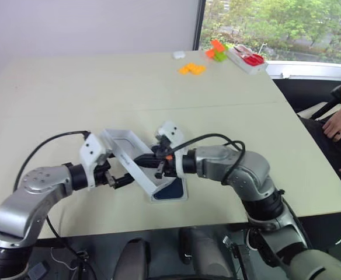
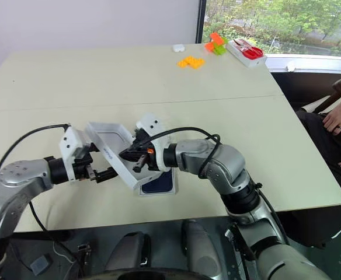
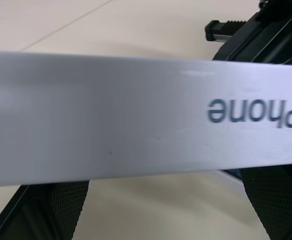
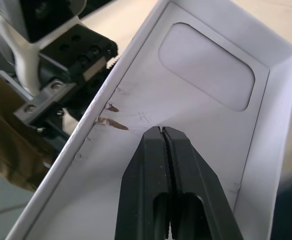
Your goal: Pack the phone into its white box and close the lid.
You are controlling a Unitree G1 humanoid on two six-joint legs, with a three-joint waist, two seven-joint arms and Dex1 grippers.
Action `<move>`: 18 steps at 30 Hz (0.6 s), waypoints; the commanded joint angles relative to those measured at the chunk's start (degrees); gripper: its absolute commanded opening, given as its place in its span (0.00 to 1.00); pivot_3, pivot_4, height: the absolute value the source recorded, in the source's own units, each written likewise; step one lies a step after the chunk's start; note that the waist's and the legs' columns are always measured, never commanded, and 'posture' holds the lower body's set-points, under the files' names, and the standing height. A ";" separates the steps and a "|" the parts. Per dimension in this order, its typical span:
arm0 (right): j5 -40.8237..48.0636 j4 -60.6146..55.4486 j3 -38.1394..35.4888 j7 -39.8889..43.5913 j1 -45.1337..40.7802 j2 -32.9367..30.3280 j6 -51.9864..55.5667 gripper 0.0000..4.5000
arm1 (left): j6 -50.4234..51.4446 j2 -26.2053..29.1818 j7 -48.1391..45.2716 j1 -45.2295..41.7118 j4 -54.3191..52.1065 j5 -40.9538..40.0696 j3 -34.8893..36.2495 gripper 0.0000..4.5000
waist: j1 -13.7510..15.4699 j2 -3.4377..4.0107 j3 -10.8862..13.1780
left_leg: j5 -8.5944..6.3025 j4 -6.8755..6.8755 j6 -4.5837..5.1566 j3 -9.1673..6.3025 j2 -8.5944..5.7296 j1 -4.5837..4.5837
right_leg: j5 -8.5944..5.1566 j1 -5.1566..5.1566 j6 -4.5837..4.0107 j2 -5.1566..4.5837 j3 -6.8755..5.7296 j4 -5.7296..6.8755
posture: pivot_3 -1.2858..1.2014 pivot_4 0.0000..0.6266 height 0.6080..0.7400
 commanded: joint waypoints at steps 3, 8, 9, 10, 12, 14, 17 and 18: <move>4.74 6.24 -7.27 -6.48 -2.08 11.09 11.28 0.02 | -0.38 3.92 -1.44 -0.02 -1.87 -0.74 3.86 1.00 | -0.02 0.00 0.00 | 0.00 -0.02 0.00 0.00 0.02 0.01 | 0.02 -0.02 -0.02 0.00 0.02 0.02 | 0.52 0.24 0.96; 6.32 7.99 -18.74 -13.38 -2.19 20.55 24.67 0.02 | 5.33 8.43 -4.13 0.33 -0.31 -3.48 4.41 1.00 | 0.08 0.02 0.01 | 0.00 -0.06 0.00 -0.04 0.04 -0.06 | 0.02 -0.06 -0.03 -0.07 0.02 -0.01 | 0.52 0.24 0.96; 5.96 8.05 -19.95 -14.29 -2.35 21.51 26.10 0.02 | 5.99 9.38 -4.76 0.63 -0.01 -3.50 4.33 1.00 | 0.08 0.01 0.00 | 0.00 -0.06 0.00 -0.04 0.04 -0.07 | 0.02 -0.05 -0.03 -0.10 0.03 -0.05 | 0.52 0.24 0.96; 5.82 8.49 -21.43 -15.49 -2.46 22.62 27.22 0.02 | 5.82 10.31 -5.59 1.13 0.28 -3.21 4.30 1.00 | 0.06 0.01 0.01 | 0.00 -0.06 0.00 -0.05 0.02 -0.04 | 0.02 -0.01 -0.03 -0.15 0.03 -0.05 | 0.52 0.24 0.96; 6.10 9.58 -23.61 -17.71 -2.70 24.20 27.99 0.02 | 5.49 11.37 -6.90 1.73 1.01 -3.27 4.67 1.00 | -0.05 0.02 0.01 | 0.00 -0.06 0.00 -0.01 -0.01 -0.05 | 0.00 -0.02 -0.05 -0.18 0.09 -0.14 | 0.52 0.24 0.96; 6.54 11.01 -25.59 -20.24 -2.98 25.52 28.09 0.02 | 5.78 11.74 -7.48 1.36 2.27 -3.80 5.11 1.00 | -0.08 0.02 0.01 | 0.00 -0.07 0.00 0.01 -0.03 -0.05 | 0.00 -0.02 -0.04 -0.16 0.10 -0.17 | 0.52 0.24 0.96; 7.11 12.71 -28.40 -24.19 -3.25 27.36 28.09 0.02 | 5.11 12.00 -7.66 -0.38 4.63 -3.00 4.24 1.00 | -0.10 0.02 0.01 | 0.00 -0.13 0.00 0.00 -0.04 -0.05 | 0.00 -0.05 -0.02 -0.06 0.06 -0.17 | 0.52 0.24 0.96; 7.65 13.22 -29.60 -25.58 -3.34 28.14 28.09 0.02 | 4.30 11.94 -7.59 -0.79 5.07 -2.26 3.62 1.00 | -0.10 0.02 0.01 | 0.00 -0.14 0.00 0.02 -0.03 -0.06 | 0.01 -0.05 -0.02 -0.04 0.03 -0.17 | 0.52 0.24 0.96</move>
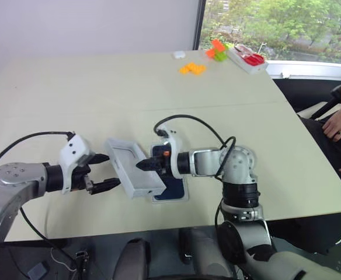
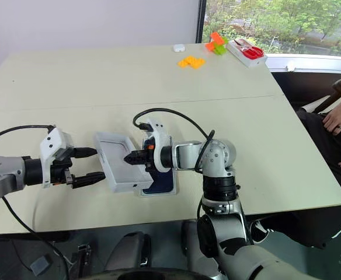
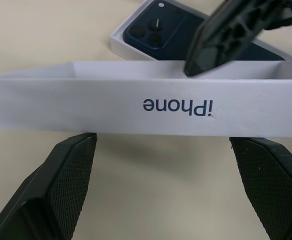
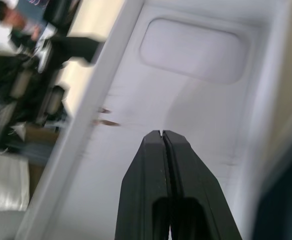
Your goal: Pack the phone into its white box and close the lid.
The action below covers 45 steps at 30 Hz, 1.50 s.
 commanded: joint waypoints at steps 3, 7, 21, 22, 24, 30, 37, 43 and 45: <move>3.80 0.28 -3.45 -4.81 -2.31 10.74 0.40 0.02 | -3.00 -0.44 0.63 -2.53 1.32 2.12 -0.66 1.00 | -0.08 0.01 0.01 | 0.00 -0.03 0.00 0.00 0.03 -0.01 | 0.00 -0.02 0.00 0.03 -0.04 0.01 | 0.52 0.24 0.96; 2.09 -4.74 3.75 -3.25 -2.41 4.11 -0.67 0.02 | -2.11 -2.07 2.05 -3.15 1.21 1.55 -0.47 1.00 | -0.39 0.03 0.02 | 0.00 -0.03 0.00 -0.01 0.05 0.01 | 0.00 -0.02 0.01 0.02 0.02 0.01 | 0.52 0.24 0.96; -0.46 -19.89 14.82 17.05 -1.26 -19.33 -17.12 0.02 | -0.36 -7.93 7.56 1.22 -1.25 -1.14 2.98 1.00 | -1.18 0.03 0.04 | 0.00 -0.04 0.00 -0.05 0.05 -0.03 | -0.12 0.02 0.21 -0.09 0.01 -0.13 | 0.52 0.24 0.96; -0.65 -20.85 15.63 20.16 -0.39 -21.99 -19.54 0.02 | -0.13 -8.30 7.82 1.00 -1.54 -1.45 2.76 1.00 | -1.16 0.02 0.03 | 0.00 -0.05 0.00 -0.04 0.03 -0.05 | -0.12 0.02 0.22 -0.08 0.00 -0.13 | 0.52 0.24 0.96; -1.88 -22.73 17.78 25.40 1.39 -27.11 -24.03 0.13 | 0.30 -8.69 8.33 0.79 -1.96 -1.68 2.42 1.00 | -1.16 0.01 0.03 | 0.00 -0.05 0.01 -0.03 -0.01 -0.04 | -0.14 0.03 0.26 -0.07 0.01 -0.13 | 0.52 0.24 0.96; -2.82 -25.41 21.37 35.28 4.99 -35.39 -31.37 0.74 | 0.63 -9.18 8.56 -0.57 -1.44 -1.54 0.94 1.00 | -1.38 -0.02 0.05 | -0.01 -0.06 0.01 0.00 0.01 0.06 | -0.16 0.04 0.28 0.00 0.06 -0.11 | 0.52 0.24 0.96; -2.39 -25.98 25.77 37.42 7.91 -32.74 -32.58 0.74 | 0.60 -9.34 8.52 -1.23 -1.23 -1.30 0.24 1.00 | -1.26 -0.03 0.05 | 0.00 -0.06 0.00 -0.01 0.04 0.10 | -0.17 0.04 0.26 0.09 -0.01 0.00 | 0.52 0.24 0.96; -4.29 -23.74 28.77 37.25 7.68 -29.48 -33.96 0.69 | 0.62 -9.45 8.56 -1.13 -1.31 -1.19 0.18 1.00 | -1.16 -0.03 0.04 | 0.00 -0.04 0.00 -0.03 0.01 0.08 | -0.16 0.04 0.25 0.01 0.05 -0.01 | 0.52 0.24 0.96; -4.11 -23.43 28.67 37.43 7.62 -28.90 -34.08 0.58 | 0.56 -9.52 8.63 -1.09 -1.27 -1.08 0.10 1.00 | -1.14 -0.04 0.04 | 0.00 -0.04 0.00 -0.03 0.00 0.09 | -0.16 0.04 0.25 -0.01 0.07 -0.02 | 0.52 0.24 0.96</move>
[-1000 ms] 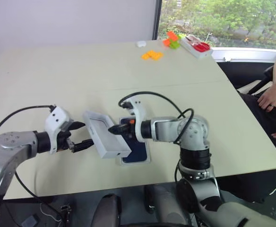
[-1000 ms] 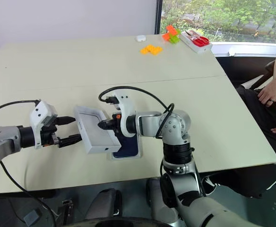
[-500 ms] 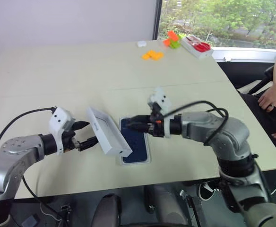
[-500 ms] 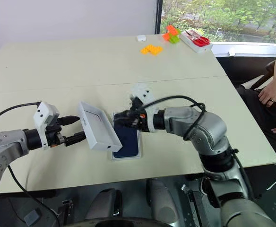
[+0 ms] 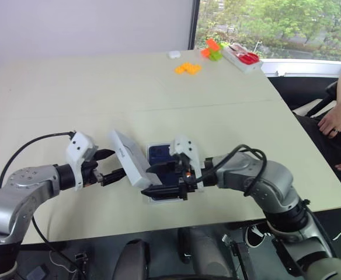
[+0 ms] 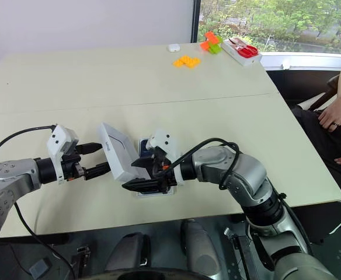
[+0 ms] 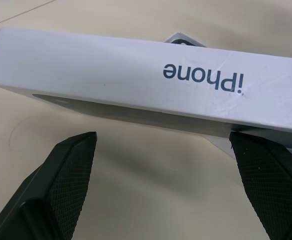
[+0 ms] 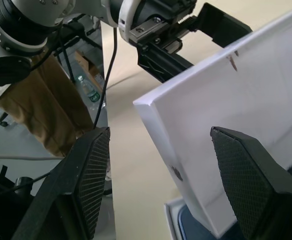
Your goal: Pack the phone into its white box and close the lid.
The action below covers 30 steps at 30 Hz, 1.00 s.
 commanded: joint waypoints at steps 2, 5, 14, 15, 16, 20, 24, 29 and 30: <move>0.83 -1.12 -0.68 0.92 -0.51 0.86 -1.32 0.36 | -0.65 -0.06 0.19 -0.18 -0.96 -0.40 0.60 1.00 | 0.12 0.00 0.00 | 0.00 0.00 0.00 0.00 0.00 -0.02 | 0.00 -0.01 0.00 -0.01 0.01 0.00 | 0.52 0.24 0.96; 2.46 -2.35 -2.35 1.49 -0.18 0.35 -0.89 0.03 | -0.74 -0.16 0.22 -0.01 -1.04 -0.45 0.74 1.00 | 0.36 0.00 0.00 | 0.00 0.00 0.00 0.00 -0.01 -0.02 | 0.00 -0.01 0.00 -0.01 0.01 -0.01 | 0.52 0.24 0.96; 5.56 -9.81 -11.99 2.78 -3.19 -9.44 -0.83 0.01 | -0.31 -0.50 0.49 -0.75 -0.62 -1.50 1.93 1.00 | 1.56 0.01 0.02 | 0.00 0.03 0.00 0.01 -0.04 -0.06 | -0.01 0.00 -0.01 -0.02 -0.04 -0.02 | 0.52 0.24 0.96; 5.44 -10.31 -12.54 3.16 -3.80 -11.13 -0.90 0.01 | -0.36 -0.41 0.48 -0.77 -0.47 -1.49 1.95 1.00 | 1.56 0.01 0.02 | 0.00 0.03 0.00 0.01 -0.04 -0.07 | -0.03 0.00 -0.04 -0.02 -0.04 -0.04 | 0.52 0.24 0.96; 4.13 -11.26 -13.10 5.05 -4.34 -15.24 -1.69 0.01 | -0.42 -0.32 0.45 -0.77 -0.42 -1.47 1.92 1.00 | 1.54 0.01 0.02 | 0.00 0.04 0.00 0.01 -0.06 -0.06 | -0.04 0.00 -0.05 -0.04 -0.02 -0.05 | 0.52 0.24 0.96; 0.55 -12.54 -15.74 12.48 -5.03 -29.75 -5.34 0.01 | -1.19 -0.42 0.10 -1.08 0.11 -0.74 0.61 1.00 | 1.57 0.03 0.05 | 0.00 0.03 0.00 0.08 -0.10 -0.08 | -0.12 0.04 -0.14 -0.04 -0.06 -0.15 | 0.52 0.24 0.96; -10.36 -13.86 -12.26 21.29 0.40 -45.49 -15.42 0.01 | -2.18 -1.05 0.07 -2.12 0.84 0.47 -1.53 1.00 | 1.64 0.01 0.05 | 0.00 -0.02 0.00 0.12 -0.11 -0.09 | -0.14 0.01 -0.12 -0.02 -0.08 -0.16 | 0.52 0.24 0.96; -29.23 -9.73 -5.19 26.96 11.08 -58.24 -32.85 0.01 | -3.19 -1.77 0.01 -2.98 1.57 1.23 -2.93 1.00 | 1.41 -0.03 0.08 | 0.00 -0.02 -0.01 0.25 -0.11 -0.04 | -0.23 0.02 -0.11 -0.04 -0.05 -0.19 | 0.52 0.24 0.96; -30.83 -8.92 -4.32 27.37 11.99 -58.21 -34.37 0.01 | -3.26 -1.92 0.04 -3.00 1.57 1.30 -3.03 1.00 | 1.16 -0.02 0.10 | 0.00 -0.01 -0.01 0.34 -0.10 0.00 | -0.23 0.02 -0.10 -0.05 0.00 -0.18 | 0.52 0.24 0.96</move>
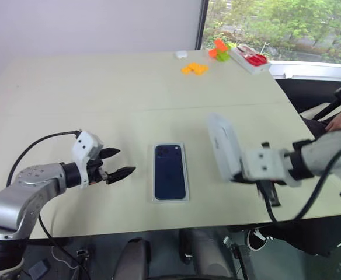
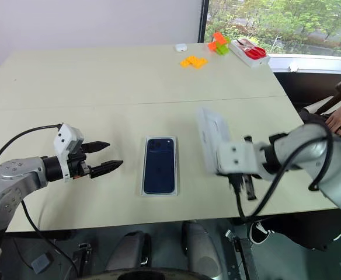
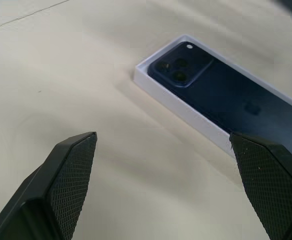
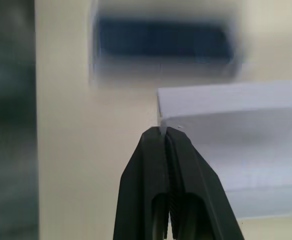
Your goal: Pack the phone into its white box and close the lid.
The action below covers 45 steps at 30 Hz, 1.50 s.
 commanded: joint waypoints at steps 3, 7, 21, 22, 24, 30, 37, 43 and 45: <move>-8.14 1.93 2.00 2.70 1.94 1.01 -7.98 0.01 | -1.70 -0.53 0.11 -0.53 -0.92 0.56 -0.54 1.00 | -0.25 0.01 0.01 | 0.00 0.03 0.00 0.19 0.02 0.11 | 0.01 -0.01 0.01 0.02 0.15 0.09 | 0.52 0.24 0.96; -6.96 0.62 1.53 3.74 1.50 4.57 -5.31 0.20 | -1.72 -0.87 0.54 0.16 -1.60 0.57 -0.47 1.00 | -0.02 0.00 0.01 | 0.00 0.04 -0.01 0.10 0.05 0.09 | 0.01 -0.02 0.00 0.07 0.11 0.13 | 0.52 0.24 0.96; 11.90 -0.42 -8.59 -6.45 -7.37 23.84 11.88 0.43 | 4.35 -0.95 2.93 0.23 0.01 -3.14 2.09 0.83 | 0.02 -0.09 -0.03 | 0.00 0.07 0.00 -0.03 0.05 0.12 | 0.04 0.09 -0.02 0.10 0.10 0.16 | 0.52 0.24 0.96; 9.98 -0.45 -6.81 -7.59 -7.08 24.62 11.47 0.43 | 5.53 -1.09 3.23 -0.02 0.01 -4.00 2.43 0.73 | 0.01 -0.09 -0.03 | 0.00 0.07 0.00 -0.07 0.06 0.10 | 0.04 0.09 -0.02 0.11 0.08 0.17 | 0.52 0.24 0.96; 8.37 0.37 -4.18 -9.92 -7.22 26.29 13.02 0.30 | 6.53 -0.77 3.58 -0.20 -0.56 -4.10 2.20 0.50 | 0.07 -0.07 -0.01 | 0.00 0.07 0.00 -0.08 0.05 0.06 | 0.07 0.04 0.01 0.09 0.08 0.22 | 0.52 0.24 0.96; 5.86 0.59 0.66 -13.09 -6.92 28.94 14.56 0.00 | 7.09 0.04 4.92 -1.33 -1.17 -0.92 -2.35 0.01 | 0.19 -0.08 -0.02 | 0.00 0.08 0.00 -0.07 -0.03 0.04 | 0.15 0.06 0.12 -0.04 0.14 0.19 | 0.52 0.24 0.96; -2.53 3.49 7.24 -18.17 -8.69 30.54 14.71 0.00 | 4.65 0.15 4.87 -4.42 -3.63 6.33 -14.83 0.01 | 0.26 -0.09 -0.03 | 0.00 0.09 0.00 -0.06 -0.05 0.06 | 0.15 0.09 0.11 -0.02 0.13 0.18 | 0.52 0.24 0.96; -9.24 8.20 13.19 -20.83 -10.95 34.23 14.53 0.00 | 4.45 -1.05 5.13 -7.92 -3.66 10.82 -21.98 0.01 | -0.04 -0.08 -0.03 | 0.01 0.10 0.00 -0.06 -0.05 0.09 | 0.17 0.10 0.11 0.03 0.13 0.26 | 0.52 0.24 0.96; -11.48 10.43 14.72 -21.80 -11.31 35.36 14.50 0.00 | 4.86 -2.34 5.40 -9.03 -3.60 11.20 -23.16 0.01 | -0.01 -0.09 -0.04 | 0.01 0.09 0.00 -0.11 -0.05 0.09 | 0.18 0.09 0.12 0.04 0.11 0.29 | 0.52 0.24 0.96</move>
